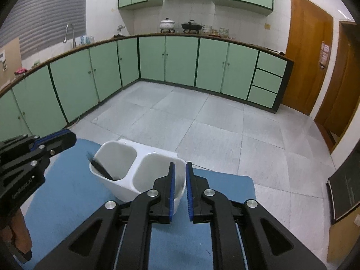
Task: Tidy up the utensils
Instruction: 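Lower ladle and spoon into the white holder and open both tools, then move both tools back over the row of chopsticks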
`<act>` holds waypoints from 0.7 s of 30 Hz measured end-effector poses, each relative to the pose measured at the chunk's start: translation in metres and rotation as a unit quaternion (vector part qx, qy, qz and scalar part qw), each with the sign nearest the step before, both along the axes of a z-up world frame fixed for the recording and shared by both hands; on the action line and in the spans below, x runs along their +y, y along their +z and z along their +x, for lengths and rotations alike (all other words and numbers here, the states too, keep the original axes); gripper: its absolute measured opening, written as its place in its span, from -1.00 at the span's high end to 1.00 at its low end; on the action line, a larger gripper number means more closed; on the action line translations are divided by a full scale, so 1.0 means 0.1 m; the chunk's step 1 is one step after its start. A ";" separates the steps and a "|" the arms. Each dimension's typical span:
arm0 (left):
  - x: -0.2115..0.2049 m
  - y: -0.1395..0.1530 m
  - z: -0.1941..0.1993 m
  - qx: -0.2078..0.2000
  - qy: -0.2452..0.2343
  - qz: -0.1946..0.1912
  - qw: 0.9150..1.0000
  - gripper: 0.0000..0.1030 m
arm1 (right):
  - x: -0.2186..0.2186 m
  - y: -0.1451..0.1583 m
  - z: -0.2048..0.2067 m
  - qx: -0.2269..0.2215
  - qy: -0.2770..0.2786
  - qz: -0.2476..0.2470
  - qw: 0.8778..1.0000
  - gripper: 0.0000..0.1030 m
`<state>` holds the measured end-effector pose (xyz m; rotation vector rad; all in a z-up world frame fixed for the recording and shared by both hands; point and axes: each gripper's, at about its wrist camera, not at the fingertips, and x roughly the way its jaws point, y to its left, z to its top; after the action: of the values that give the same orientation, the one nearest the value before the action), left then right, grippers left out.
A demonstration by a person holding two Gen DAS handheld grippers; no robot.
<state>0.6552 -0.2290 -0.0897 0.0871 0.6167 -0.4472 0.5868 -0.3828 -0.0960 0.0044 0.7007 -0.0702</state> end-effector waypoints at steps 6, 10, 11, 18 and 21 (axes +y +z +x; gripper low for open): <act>0.27 0.29 -0.40 -0.031 0.004 -0.005 0.999 0.30 | -0.04 0.28 -0.53 -0.029 -0.002 0.015 0.999 0.77; 0.66 0.41 -0.99 -0.060 0.009 -0.010 0.998 0.12 | -0.02 0.30 -1.21 -0.053 -0.006 0.024 0.998 0.57; 0.73 0.40 -1.13 -0.064 0.011 -0.011 0.998 0.05 | 0.00 0.28 -1.37 -0.058 -0.006 0.024 0.998 0.51; 1.36 -0.03 -2.57 -0.097 0.050 -0.015 0.994 -0.39 | 0.47 -0.35 -2.98 -0.076 -0.014 0.029 0.997 0.36; 1.51 -0.29 -3.12 -0.090 0.058 -0.020 0.994 -0.58 | 0.72 -0.67 -3.50 -0.073 -0.024 0.044 0.996 0.27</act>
<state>0.3433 -0.0782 -0.1186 0.0519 0.4321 -0.3343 0.2369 -0.3108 -0.1631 0.1096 0.5574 -0.0850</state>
